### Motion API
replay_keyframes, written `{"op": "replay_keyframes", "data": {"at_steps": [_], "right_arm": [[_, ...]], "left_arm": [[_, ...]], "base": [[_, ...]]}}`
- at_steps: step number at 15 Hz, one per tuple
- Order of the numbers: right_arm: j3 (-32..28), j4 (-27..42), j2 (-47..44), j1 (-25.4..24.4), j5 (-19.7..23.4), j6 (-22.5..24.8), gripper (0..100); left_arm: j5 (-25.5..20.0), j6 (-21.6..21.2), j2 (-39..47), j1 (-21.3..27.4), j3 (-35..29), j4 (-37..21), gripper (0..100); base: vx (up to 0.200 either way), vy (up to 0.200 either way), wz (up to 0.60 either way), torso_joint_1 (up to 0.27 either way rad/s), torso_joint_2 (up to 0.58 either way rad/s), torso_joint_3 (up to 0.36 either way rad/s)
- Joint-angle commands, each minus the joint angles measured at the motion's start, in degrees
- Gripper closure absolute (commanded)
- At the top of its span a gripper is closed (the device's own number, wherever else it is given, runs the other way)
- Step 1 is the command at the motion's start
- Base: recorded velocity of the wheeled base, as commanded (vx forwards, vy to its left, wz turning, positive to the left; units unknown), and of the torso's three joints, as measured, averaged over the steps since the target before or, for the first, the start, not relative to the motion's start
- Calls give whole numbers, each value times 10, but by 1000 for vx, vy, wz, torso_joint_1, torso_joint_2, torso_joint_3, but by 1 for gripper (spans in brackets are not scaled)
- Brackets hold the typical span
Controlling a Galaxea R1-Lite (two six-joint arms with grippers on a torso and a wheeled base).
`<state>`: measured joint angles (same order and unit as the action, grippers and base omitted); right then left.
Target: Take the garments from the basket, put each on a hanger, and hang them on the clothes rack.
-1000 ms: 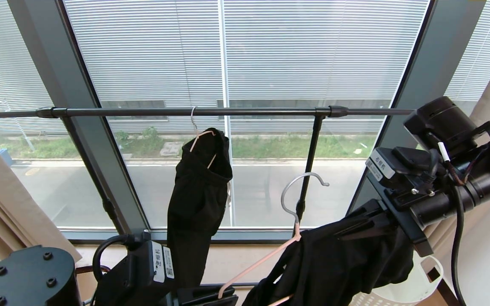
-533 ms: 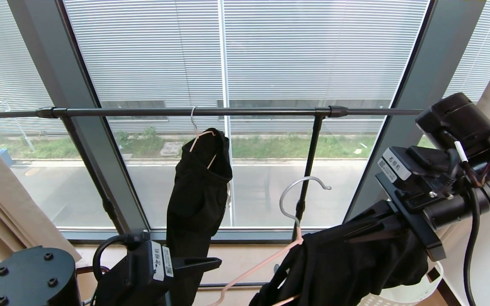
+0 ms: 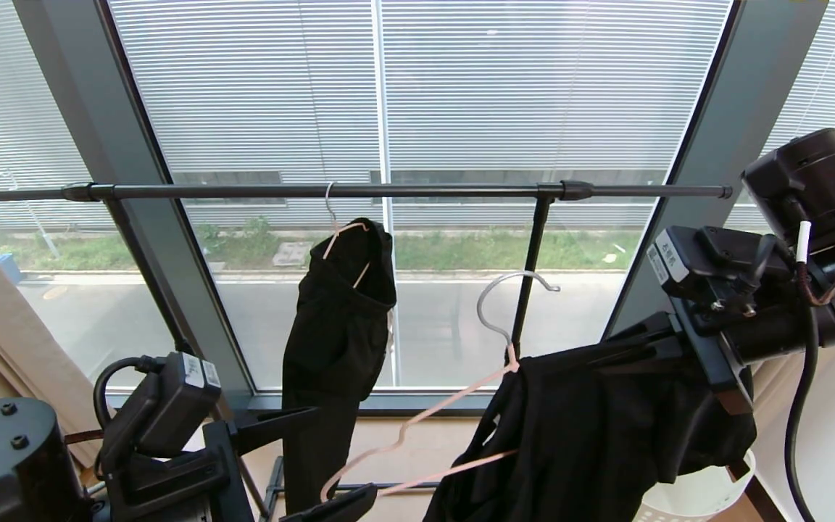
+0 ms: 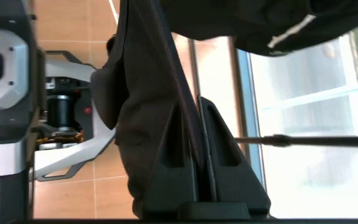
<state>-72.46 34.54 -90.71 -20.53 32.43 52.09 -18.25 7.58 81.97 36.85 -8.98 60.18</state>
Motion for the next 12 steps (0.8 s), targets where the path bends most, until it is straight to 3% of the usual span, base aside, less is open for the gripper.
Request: {"op": "replay_keyframes", "data": {"at_steps": [1,3,7,8,11,12], "right_arm": [[0,-22,4,3,-25,-20,100],[0,-43,13,3,-47,-62,100],[0,-65,31,-3,-96,-111,100],[0,-71,48,-21,-128,-141,100],[1,-88,59,-43,-187,-167,100],[3,-101,59,-64,-210,-207,100]], "left_arm": [[0,50,-1,-13,-6,0,0],[1,96,52,-9,-9,-1,0],[3,101,122,2,-36,-2,0],[30,109,180,35,-67,-1,0],[105,127,231,62,-123,-2,0],[127,131,253,67,-141,-2,0]], "base": [[0,0,0,0,0,0],[0,0,0,0,0,0],[0,0,0,0,0,0],[0,0,0,0,0,0],[0,0,0,0,0,0],[0,0,0,0,0,0]]}}
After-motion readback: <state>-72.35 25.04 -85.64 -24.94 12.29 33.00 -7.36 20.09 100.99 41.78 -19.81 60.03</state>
